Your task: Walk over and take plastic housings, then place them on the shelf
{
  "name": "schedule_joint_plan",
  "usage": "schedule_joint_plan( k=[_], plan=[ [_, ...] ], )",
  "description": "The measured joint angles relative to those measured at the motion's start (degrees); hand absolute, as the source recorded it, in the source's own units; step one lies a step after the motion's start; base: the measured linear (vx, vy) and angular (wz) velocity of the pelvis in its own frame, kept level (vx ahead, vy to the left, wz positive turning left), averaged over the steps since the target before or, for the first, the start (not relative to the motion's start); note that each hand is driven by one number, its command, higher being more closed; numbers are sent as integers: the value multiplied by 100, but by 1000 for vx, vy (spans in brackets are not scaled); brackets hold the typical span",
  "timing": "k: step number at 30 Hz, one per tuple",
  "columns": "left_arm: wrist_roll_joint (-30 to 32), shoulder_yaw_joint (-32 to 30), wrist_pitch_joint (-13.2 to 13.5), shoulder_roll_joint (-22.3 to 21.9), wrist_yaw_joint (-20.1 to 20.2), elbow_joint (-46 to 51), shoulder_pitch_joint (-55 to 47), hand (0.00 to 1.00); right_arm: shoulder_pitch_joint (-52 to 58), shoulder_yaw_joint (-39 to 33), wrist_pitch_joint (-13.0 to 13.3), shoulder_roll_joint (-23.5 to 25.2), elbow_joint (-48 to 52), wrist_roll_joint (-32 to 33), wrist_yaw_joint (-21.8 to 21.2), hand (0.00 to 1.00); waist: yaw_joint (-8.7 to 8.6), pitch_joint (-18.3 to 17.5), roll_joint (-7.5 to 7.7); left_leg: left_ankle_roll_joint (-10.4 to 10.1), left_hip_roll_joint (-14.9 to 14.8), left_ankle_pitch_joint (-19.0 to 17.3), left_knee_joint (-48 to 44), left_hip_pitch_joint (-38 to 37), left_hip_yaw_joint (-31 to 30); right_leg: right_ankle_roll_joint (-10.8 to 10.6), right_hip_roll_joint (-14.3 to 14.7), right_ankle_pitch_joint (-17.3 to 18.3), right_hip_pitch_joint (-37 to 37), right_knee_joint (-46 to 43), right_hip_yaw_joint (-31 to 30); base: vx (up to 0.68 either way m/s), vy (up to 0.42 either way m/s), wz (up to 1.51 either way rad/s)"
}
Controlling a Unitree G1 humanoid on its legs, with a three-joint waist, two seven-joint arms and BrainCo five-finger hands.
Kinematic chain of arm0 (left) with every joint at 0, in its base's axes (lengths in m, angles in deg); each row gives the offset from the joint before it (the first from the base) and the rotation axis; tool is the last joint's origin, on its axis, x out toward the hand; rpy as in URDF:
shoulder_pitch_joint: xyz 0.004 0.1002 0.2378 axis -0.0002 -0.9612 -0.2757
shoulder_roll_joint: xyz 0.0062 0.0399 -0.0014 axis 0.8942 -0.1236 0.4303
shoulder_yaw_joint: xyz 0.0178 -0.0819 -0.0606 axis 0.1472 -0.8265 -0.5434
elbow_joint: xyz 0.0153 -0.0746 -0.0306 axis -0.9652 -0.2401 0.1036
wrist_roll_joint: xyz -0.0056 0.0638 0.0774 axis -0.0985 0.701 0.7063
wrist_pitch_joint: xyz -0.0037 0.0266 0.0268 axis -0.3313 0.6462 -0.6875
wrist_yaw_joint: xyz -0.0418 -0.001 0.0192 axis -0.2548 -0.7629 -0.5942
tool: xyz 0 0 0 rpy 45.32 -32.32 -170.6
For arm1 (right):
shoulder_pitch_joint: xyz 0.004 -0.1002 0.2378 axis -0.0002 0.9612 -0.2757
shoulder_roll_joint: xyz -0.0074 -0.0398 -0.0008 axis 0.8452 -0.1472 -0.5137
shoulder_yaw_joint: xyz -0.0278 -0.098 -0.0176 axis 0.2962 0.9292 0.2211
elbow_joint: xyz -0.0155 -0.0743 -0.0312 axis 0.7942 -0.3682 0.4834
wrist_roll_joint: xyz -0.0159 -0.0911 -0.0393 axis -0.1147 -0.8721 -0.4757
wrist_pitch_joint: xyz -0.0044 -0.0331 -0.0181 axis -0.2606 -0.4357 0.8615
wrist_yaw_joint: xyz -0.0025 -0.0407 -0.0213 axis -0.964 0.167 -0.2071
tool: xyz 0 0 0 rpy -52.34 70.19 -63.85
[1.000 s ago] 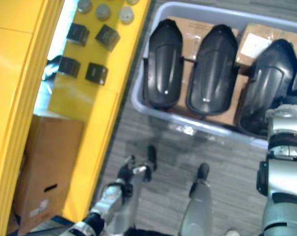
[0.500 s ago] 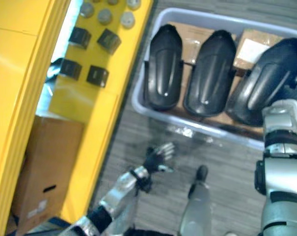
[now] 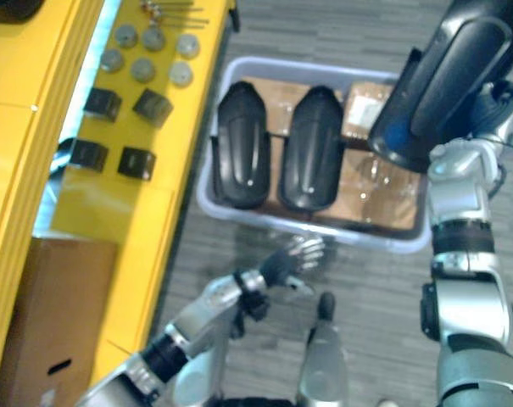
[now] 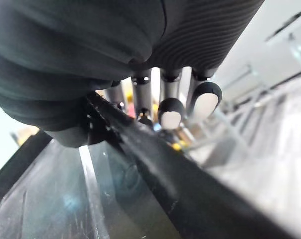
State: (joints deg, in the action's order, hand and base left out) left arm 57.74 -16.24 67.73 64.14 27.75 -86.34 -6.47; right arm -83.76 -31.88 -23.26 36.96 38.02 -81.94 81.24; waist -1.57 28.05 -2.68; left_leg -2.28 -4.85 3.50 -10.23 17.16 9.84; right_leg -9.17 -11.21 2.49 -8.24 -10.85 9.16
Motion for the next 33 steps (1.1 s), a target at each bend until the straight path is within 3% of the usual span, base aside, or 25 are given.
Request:
schedule_joint_plan(
  k=[4, 9, 11, 15, 19, 23, 24, 25, 27, 33],
  plan=[
    [52, -625, -304, 335, -257, 701, -293, 0, 657, -125, 94, 333, 842, -316, 84, 100, -41, -250, 114, -35, 65, 163, 441, -336, -70, -1, -6, 0, 290, 153, 188, 76, -25, 14],
    [285, -1656, -358, 615, -573, 1531, -455, 0, 1143, -226, 225, 661, 1491, -710, 85, 100, -28, -587, 130, -49, 126, 205, 680, -723, -109, -11, -35, -6, 696, 321, 411, 60, 0, 11],
    [313, -2278, -308, 684, -1117, 1819, -444, 0, 1317, -224, 568, 744, 1721, -1017, 76, 100, 55, -1048, 127, -57, 163, 219, 893, -975, -35, -76, -61, -69, 896, 504, 454, 69, 11, -10],
    [312, -2695, -177, 815, -1800, 1815, -277, 0, 1325, -208, 1230, 759, 2002, -1320, 79, 100, 68, -1396, 156, -59, 200, 344, 1283, -1327, 42, -79, -72, -125, 1036, 577, 467, 37, 11, -13],
    [305, -2730, -52, 790, -2315, 1384, 170, 0, 1321, 136, 1718, 895, 2029, -1435, 86, 100, 81, -1615, 285, -55, 222, 459, 1490, -1541, 176, -67, -83, -148, 1092, 580, 460, -18, 20, -11],
    [243, -2602, -41, 499, -2477, 862, 278, 0, 1320, 572, 1903, 1031, 2027, -1654, 92, 100, 87, -1736, 326, -61, 201, 459, 1531, -1615, 161, 11, -55, -213, 1243, 751, 468, -64, 18, -5],
    [200, -2535, -47, 437, -2470, 768, 277, 0, 1320, 665, 1934, 1048, 2018, -1657, 92, 100, 94, -1755, 322, -71, 188, 472, 1531, -1615, 154, 26, -37, -224, 1247, 753, 472, -162, 10, 3],
    [-261, -2139, -172, 297, -2335, 623, 274, 0, 1319, 938, 2009, 1183, 1945, -1892, 209, 100, 110, -1779, 326, -92, 130, 553, 1536, -1615, 139, 93, 34, -271, 1289, 810, 509, -161, 14, 5],
    [-645, -2052, -353, 189, -2172, 461, 273, 0, 1319, 1039, 2113, 1185, 1919, -1933, 230, 100, 111, -1816, 328, -89, 127, 557, 1537, -1614, 138, 102, 43, -311, 1331, 910, 528, -108, 29, 1],
    [-925, -1235, -447, 13, -2099, 286, 212, 0, 1405, 1424, 2270, 1470, 1843, -2155, 482, 100, 146, -2006, 428, -80, 149, 586, 1538, -1579, 74, 96, 34, -349, 1346, 969, 574, -10, 16, 2]
  ],
)
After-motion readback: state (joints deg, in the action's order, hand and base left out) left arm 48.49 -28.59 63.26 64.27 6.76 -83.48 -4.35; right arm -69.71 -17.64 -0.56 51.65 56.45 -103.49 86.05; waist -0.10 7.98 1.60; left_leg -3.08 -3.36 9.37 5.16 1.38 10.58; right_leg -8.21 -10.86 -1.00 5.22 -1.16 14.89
